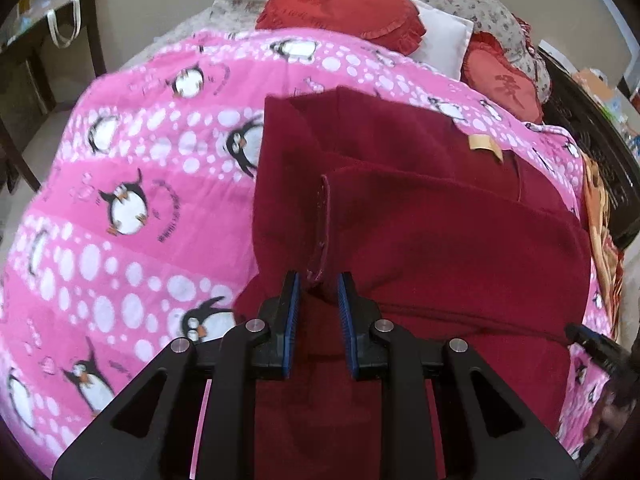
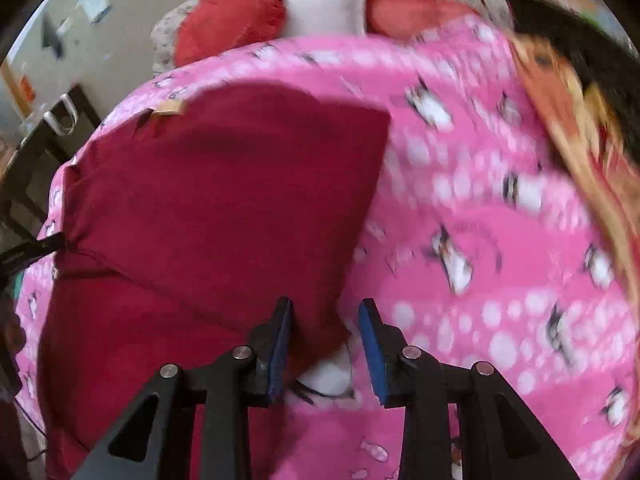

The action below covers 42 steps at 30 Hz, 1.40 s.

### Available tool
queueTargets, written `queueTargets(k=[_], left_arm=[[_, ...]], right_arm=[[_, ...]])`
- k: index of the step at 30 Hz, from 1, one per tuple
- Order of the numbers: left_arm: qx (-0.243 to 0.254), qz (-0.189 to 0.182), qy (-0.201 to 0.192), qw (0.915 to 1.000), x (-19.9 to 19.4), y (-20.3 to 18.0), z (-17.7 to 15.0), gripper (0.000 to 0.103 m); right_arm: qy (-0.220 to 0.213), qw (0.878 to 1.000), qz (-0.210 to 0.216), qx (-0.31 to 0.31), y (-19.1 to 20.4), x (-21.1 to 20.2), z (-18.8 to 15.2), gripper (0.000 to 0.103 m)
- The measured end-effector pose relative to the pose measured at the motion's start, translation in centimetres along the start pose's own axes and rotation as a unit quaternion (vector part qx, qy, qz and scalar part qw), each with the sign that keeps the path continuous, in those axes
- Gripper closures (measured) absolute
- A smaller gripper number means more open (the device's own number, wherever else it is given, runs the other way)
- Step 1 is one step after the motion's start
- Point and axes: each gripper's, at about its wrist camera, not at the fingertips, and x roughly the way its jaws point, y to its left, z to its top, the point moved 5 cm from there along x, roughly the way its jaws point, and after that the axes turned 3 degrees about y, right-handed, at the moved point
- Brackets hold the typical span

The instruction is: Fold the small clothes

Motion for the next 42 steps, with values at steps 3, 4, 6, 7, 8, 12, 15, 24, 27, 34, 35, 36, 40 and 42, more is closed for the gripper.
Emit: queueTargets(k=[3,4,6,7,8,12,15,24,27,34,35,36,40,42], left_arm=[[0.006,0.005,-0.026,0.9996,-1.7,0.1,0.4,0.085],[0.004,0.003,-0.033,0.9995,-2.0,0.1,0.6,0.084],[-0.006,-0.006,-0.054,0.9985,-2.7,0.0,1.1,0.069],[-0.012,-0.011,-0.062,0.9979,-2.8,0.0,1.3,0.064],[-0.017,-0.015,-0.067,0.9975,-2.8,-0.2,1.5,0.055],[-0.027,-0.033,-0.069,0.9967,-1.4,-1.5,2.5,0.052],[-0.012,0.000,-0.062,0.9980,0.8,-2.1,3.1,0.052],[-0.014,0.032,-0.016,0.9993,5.6,-1.3,3.7,0.051],[-0.010,0.033,-0.018,0.9993,5.3,-1.4,3.5,0.051],[-0.005,0.040,-0.020,0.9990,4.3,-1.4,2.6,0.051],[-0.005,0.040,-0.020,0.9990,4.1,-1.5,2.5,0.051],[-0.006,0.037,-0.019,0.9991,3.6,-1.6,2.2,0.051],[-0.003,0.035,-0.021,0.9992,1.7,-1.8,0.9,0.051],[0.002,0.037,-0.024,0.9990,0.7,-1.8,0.2,0.051]], right_arm=[[-0.017,0.999,0.025,0.028,-0.4,-2.0,0.2,0.071],[-0.025,0.999,0.020,0.028,-0.4,-2.6,0.4,0.071],[-0.046,0.998,0.018,0.025,-0.1,-3.9,1.0,0.071],[-0.060,0.998,0.028,0.019,0.3,-4.6,1.5,0.071],[-0.076,0.996,0.037,0.013,0.9,-5.2,2.1,0.071],[-0.099,0.994,0.039,-0.013,3.0,-4.9,3.7,0.071],[-0.082,0.996,0.022,-0.025,3.5,-2.1,5.3,0.071],[-0.058,0.998,0.019,0.010,0.4,1.4,8.0,0.071],[-0.058,0.998,0.022,0.000,1.1,-0.7,7.3,0.068],[-0.045,0.998,0.030,-0.015,2.0,-2.0,2.3,0.067],[-0.038,0.999,0.021,-0.015,1.8,-1.3,1.8,0.067],[-0.032,0.999,0.012,-0.015,1.6,-0.5,1.4,0.067],[-0.041,0.999,-0.017,-0.032,1.8,0.5,1.1,0.067],[-0.037,0.999,-0.023,-0.032,2.2,-0.1,1.1,0.067]])
